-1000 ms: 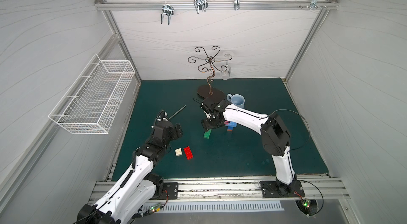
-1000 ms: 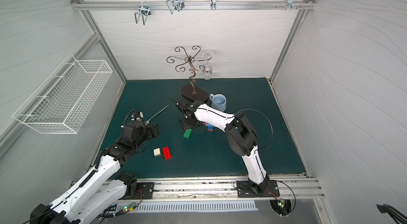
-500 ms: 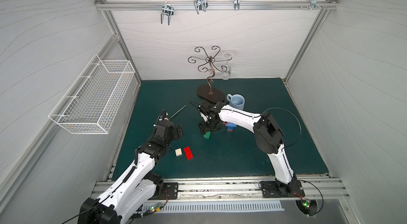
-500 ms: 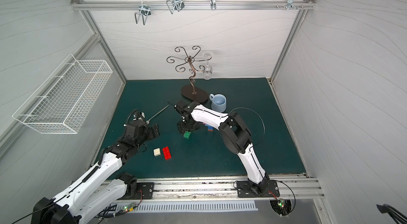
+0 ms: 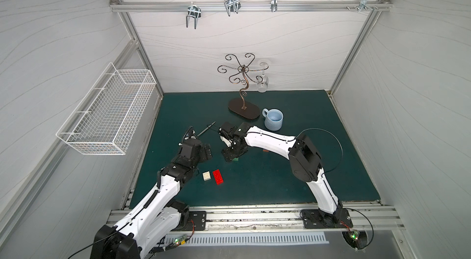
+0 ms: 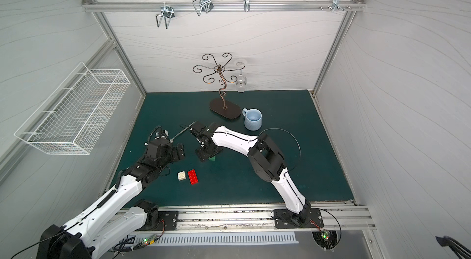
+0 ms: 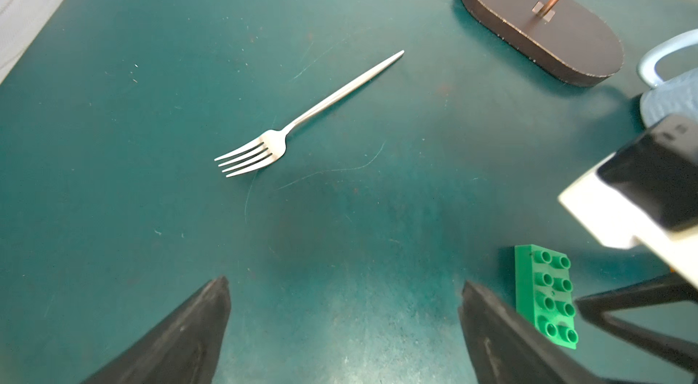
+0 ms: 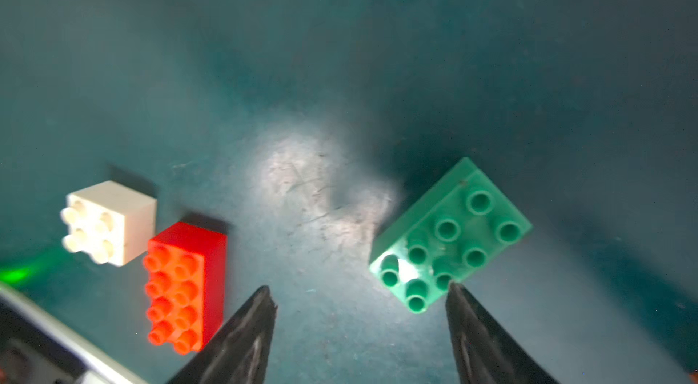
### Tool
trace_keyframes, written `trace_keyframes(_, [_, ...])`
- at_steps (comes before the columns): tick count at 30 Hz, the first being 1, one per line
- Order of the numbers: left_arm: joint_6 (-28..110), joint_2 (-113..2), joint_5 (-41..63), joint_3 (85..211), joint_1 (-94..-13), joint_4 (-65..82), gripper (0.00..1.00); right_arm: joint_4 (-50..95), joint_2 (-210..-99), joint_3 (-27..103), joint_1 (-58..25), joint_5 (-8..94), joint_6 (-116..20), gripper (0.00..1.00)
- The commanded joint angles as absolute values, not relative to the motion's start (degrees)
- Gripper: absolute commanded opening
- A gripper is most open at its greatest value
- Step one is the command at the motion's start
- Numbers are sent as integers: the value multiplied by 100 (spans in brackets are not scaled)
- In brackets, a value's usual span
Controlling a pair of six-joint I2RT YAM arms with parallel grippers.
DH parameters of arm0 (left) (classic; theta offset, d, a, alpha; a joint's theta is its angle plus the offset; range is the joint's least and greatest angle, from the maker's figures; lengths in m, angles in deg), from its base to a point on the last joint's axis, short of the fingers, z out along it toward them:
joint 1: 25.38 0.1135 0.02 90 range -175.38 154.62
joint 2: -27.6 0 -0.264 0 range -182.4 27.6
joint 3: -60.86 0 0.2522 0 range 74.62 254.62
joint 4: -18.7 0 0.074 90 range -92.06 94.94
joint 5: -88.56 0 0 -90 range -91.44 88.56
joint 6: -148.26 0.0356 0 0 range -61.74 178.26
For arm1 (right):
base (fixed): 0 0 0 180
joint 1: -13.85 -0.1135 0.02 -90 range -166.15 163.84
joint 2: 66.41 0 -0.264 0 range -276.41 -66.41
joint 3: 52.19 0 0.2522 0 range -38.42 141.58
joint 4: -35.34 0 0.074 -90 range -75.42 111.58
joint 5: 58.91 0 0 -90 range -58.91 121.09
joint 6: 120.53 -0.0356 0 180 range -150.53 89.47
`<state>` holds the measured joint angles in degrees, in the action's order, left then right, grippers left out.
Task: Assemble a spoon with lego
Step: Pick up the lego brick from the center of the board.
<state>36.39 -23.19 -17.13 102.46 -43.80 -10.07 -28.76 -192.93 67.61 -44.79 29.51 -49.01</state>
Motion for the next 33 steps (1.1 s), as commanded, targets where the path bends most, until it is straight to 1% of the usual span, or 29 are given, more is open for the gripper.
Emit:
trace_keyframes(1, [3585,-2314,-1723,10433,-4358,-755,100,-3304,-19498,6938,-4434,2311,-4931,74])
trace_keyframes(7, [3611,-2312,-1752,10432,-4358,-745,100,-3166,-19485,6874,-4400,2299,-5123,74])
trace_keyframes(15, [3606,-2391,-1724,10437,-4358,-728,100,-2755,-19609,6723,-4214,3014,-5162,73])
trace_keyframes(22, [3617,-2460,-1691,10437,-4358,-710,100,-3546,-19798,7020,-4184,1912,-5154,71])
trace_keyframes(25, [3611,-2501,-1674,10436,-4357,-688,100,-3572,-19695,6913,-4110,1848,-5124,71])
trace_keyframes(27, [3610,-2529,-1665,10449,-4358,-686,100,-3234,-19535,6703,-4091,2063,-4969,69])
trace_keyframes(29, [3612,-2540,-1655,10459,-4358,-701,100,-3010,-19435,6592,-4100,2214,-4869,64])
trace_keyframes(33, [3628,-2558,-1635,10476,-4358,-724,100,-2887,-19403,6589,-4110,2318,-4732,56])
